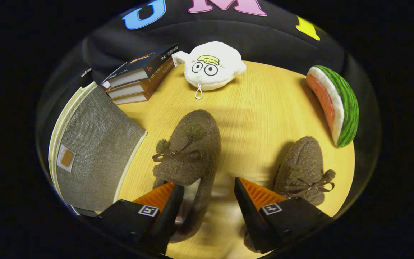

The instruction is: Open the storage box then place both shoes into the box .Put the left shoe in first, then the right shoe, with the right side of both shoes facing outward in a uniform manner.

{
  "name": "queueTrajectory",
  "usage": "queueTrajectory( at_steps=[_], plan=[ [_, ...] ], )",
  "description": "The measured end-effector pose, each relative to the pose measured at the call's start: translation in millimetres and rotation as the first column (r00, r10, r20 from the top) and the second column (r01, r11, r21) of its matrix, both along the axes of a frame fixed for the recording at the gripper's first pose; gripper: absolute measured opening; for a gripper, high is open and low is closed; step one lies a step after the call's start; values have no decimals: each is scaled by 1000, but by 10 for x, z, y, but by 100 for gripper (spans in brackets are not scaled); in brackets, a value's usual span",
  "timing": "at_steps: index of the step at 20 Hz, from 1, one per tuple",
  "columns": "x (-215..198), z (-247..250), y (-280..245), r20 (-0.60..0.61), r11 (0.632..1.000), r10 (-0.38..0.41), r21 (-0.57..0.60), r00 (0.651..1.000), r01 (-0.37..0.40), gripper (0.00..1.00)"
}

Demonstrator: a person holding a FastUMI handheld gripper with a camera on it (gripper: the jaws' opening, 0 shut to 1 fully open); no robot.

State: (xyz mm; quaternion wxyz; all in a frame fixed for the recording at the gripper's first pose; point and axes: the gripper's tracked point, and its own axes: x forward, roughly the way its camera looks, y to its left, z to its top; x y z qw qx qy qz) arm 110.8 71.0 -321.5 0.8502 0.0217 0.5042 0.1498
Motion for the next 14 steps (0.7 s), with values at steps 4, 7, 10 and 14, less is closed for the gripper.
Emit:
queueTrajectory(
  at_steps=[4,7,10,14],
  plan=[
    [-11,-33,69,-61,998,-46,35,997,48,43],
    [29,-35,33,-78,992,-108,60,991,113,19],
    [24,-4,2,-88,984,-136,103,987,145,7],
    [13,90,-8,-67,983,-143,110,987,150,5]
  ],
)
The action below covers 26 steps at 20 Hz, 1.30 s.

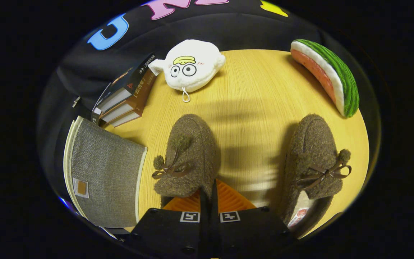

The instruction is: Open the storage box then place both shoes into the box .Put the left shoe in first, then the right shoe, with the right side of both shoes facing outward in a uniform manner.

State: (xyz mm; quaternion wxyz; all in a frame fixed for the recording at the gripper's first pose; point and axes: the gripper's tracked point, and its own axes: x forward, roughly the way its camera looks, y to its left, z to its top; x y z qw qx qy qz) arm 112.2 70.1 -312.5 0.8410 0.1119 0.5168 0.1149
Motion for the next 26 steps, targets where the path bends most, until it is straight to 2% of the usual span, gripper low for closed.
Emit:
queueTrajectory(
  at_steps=[12,18,26],
  plan=[
    [-573,1084,11,56,986,-50,163,997,40,5],
    [-757,1679,173,60,958,-92,279,994,72,5],
    [-969,2419,726,81,908,-76,417,994,35,5]
  ],
)
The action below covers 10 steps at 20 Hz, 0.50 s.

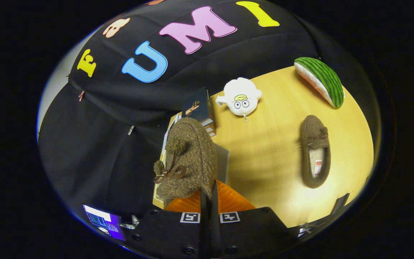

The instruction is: Open the storage box then place both shoes into the box .Put the left shoe in first, then the right shoe, with the right side of both shoes facing outward in a uniform manner.

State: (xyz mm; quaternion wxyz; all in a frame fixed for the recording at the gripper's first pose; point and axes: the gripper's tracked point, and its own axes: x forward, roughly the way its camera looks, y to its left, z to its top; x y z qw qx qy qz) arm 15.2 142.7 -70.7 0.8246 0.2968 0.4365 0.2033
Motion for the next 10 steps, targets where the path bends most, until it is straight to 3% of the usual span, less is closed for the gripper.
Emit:
queueTrajectory(
  at_steps=[5,10],
  plan=[
    [-96,212,553,39,996,83,29,996,-84,5],
    [58,179,1013,23,998,12,63,1000,-14,5]
  ],
)
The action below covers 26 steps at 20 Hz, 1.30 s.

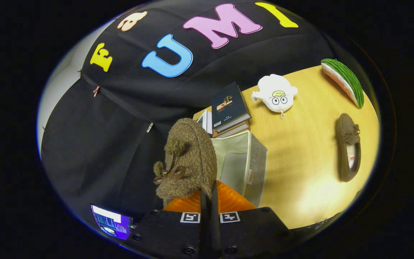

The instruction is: Open the storage box then place both shoes into the box .Put the left shoe in first, then the right shoe, with the right side of both shoes facing outward in a uniform manner.

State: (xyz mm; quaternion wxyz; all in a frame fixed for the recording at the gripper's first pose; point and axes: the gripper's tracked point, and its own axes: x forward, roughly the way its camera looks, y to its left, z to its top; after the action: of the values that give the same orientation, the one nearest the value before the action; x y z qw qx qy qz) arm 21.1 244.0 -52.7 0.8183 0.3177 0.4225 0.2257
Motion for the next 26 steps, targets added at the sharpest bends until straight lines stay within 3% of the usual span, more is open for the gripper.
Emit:
queueTrajectory(
  at_steps=[8,11,19,24,26],
  plan=[
    [283,-486,606,-59,994,-96,-50,994,93,5],
    [315,-768,767,-88,986,-123,-123,989,111,5],
    [322,-1224,967,-163,977,-146,-179,976,117,6],
    [319,-1324,1202,-213,988,-107,-129,971,80,9],
    [222,-1237,1409,-214,997,-29,-69,976,14,54]
  ],
)
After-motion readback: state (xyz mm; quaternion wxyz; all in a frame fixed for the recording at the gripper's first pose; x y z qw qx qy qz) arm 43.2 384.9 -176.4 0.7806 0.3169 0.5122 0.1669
